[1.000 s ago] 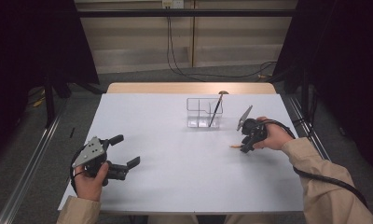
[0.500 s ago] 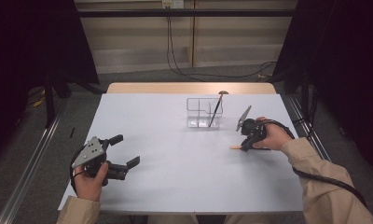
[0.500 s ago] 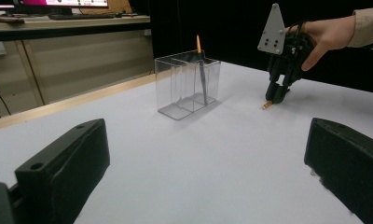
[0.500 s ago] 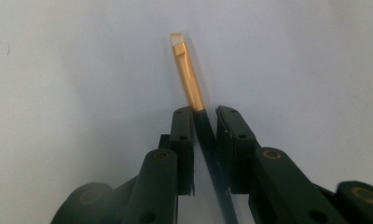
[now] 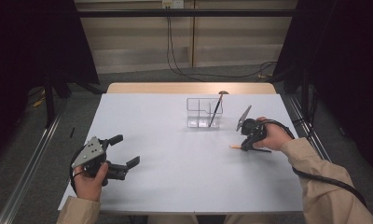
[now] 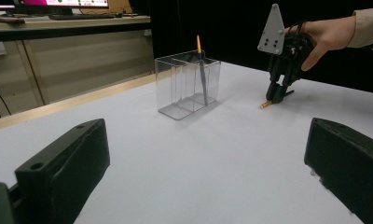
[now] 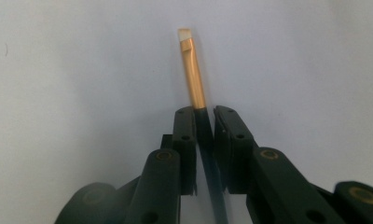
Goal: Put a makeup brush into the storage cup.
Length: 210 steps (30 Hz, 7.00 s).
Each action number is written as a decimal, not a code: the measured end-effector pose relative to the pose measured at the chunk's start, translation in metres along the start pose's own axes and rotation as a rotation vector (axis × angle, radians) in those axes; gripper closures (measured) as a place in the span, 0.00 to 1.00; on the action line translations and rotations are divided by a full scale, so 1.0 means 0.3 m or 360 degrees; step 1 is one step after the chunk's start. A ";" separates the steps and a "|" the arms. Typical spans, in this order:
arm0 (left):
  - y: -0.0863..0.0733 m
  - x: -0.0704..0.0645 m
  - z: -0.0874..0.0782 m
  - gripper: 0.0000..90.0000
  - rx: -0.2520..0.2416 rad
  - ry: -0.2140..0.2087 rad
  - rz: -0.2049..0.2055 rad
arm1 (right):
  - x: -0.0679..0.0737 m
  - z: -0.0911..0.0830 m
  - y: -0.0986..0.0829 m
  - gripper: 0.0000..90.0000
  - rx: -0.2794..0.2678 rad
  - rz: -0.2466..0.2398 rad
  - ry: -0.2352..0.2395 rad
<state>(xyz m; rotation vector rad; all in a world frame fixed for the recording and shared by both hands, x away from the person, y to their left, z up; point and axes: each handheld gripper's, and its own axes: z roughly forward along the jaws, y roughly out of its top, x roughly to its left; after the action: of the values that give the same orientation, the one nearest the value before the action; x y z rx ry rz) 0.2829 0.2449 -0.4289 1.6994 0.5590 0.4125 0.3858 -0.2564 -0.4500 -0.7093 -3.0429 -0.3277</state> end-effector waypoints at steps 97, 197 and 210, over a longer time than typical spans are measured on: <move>0.000 -0.001 0.005 0.00 0.0012 0.0009 0.0006 | 0.003 -0.153 -0.116 0.93 -0.1333 0.0648 -0.0289; -0.005 0.004 -0.001 0.00 -0.0010 -0.0003 -0.0013 | 0.001 -0.246 0.085 0.93 -0.2088 0.0604 -0.0559; -0.004 0.002 -0.003 0.00 -0.0011 0.0000 -0.0015 | -0.013 -0.243 0.126 0.93 -0.2119 0.0595 -0.0553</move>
<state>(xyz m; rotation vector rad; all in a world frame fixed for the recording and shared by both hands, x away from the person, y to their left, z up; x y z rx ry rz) 0.2827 0.2462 -0.4299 1.6894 0.5645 0.4075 0.4023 -0.2397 -0.3712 -1.3597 -2.4231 -2.4397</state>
